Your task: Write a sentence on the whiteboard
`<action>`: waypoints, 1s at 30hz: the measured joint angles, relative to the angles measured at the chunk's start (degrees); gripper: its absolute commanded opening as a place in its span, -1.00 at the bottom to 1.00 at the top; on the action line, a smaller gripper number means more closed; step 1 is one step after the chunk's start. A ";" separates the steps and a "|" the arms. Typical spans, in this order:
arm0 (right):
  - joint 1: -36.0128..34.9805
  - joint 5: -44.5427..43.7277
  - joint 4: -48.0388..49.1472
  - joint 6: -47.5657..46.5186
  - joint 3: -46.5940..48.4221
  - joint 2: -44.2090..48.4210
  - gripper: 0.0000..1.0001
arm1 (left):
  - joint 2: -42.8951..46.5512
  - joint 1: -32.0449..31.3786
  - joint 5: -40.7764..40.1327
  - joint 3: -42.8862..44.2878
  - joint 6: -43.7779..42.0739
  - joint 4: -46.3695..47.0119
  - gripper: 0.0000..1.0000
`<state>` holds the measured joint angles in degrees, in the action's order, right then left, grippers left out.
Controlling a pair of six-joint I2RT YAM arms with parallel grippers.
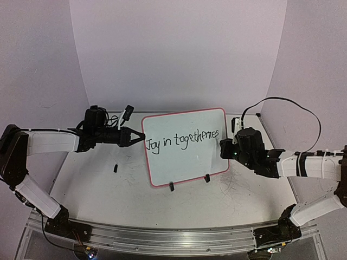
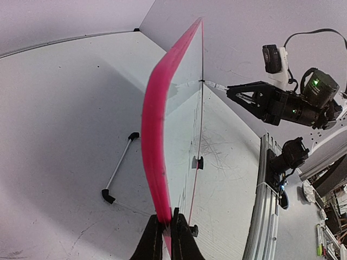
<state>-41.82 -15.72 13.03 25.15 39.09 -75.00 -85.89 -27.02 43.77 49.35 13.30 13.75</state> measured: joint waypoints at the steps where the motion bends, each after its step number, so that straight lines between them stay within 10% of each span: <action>1: -0.01 -0.01 0.17 0.01 0.00 -0.09 -1.00 | 0.00 -0.04 0.01 0.09 0.00 -0.12 -1.00; 30: 3.17 -1.49 1.96 -1.09 -1.21 2.73 -1.00 | 0.00 -0.09 -0.26 0.19 -0.45 -0.43 -1.00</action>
<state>-38.65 -17.21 14.98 24.06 37.89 -72.27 -85.89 -27.11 43.51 49.54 12.85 13.32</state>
